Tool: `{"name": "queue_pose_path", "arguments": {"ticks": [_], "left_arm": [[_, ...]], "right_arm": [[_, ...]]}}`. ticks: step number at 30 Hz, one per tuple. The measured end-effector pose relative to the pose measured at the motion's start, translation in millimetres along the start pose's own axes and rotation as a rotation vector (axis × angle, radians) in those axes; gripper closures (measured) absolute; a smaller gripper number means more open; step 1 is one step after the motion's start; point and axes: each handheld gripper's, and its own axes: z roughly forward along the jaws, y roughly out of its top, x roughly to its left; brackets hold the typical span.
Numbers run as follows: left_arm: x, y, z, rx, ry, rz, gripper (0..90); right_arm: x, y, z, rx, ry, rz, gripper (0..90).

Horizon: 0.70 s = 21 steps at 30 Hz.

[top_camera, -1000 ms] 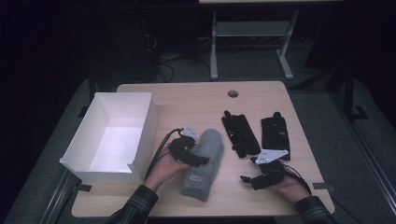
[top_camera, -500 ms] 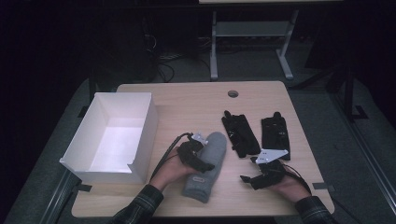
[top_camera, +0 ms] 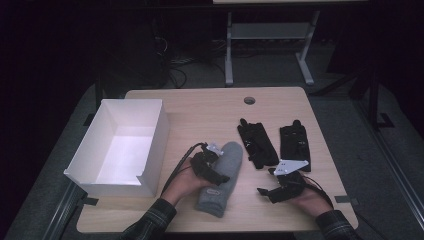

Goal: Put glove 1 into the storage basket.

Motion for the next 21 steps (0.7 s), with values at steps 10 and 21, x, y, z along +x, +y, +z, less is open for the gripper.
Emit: {"name": "queue_pose_path", "arguments": {"ticks": [10,21], "left_arm": [[2.9,-0.6,-2.4,-0.004,-0.123,-0.027,64.1],[3.8,8.8,-41.0,-0.089,-0.098,-0.052,68.1]], "right_arm": [[0.0,0.0,0.0,0.0,-0.001,0.0,16.7],[-0.2,0.1,0.0,-0.001,-0.002,-0.001,16.7]]}}
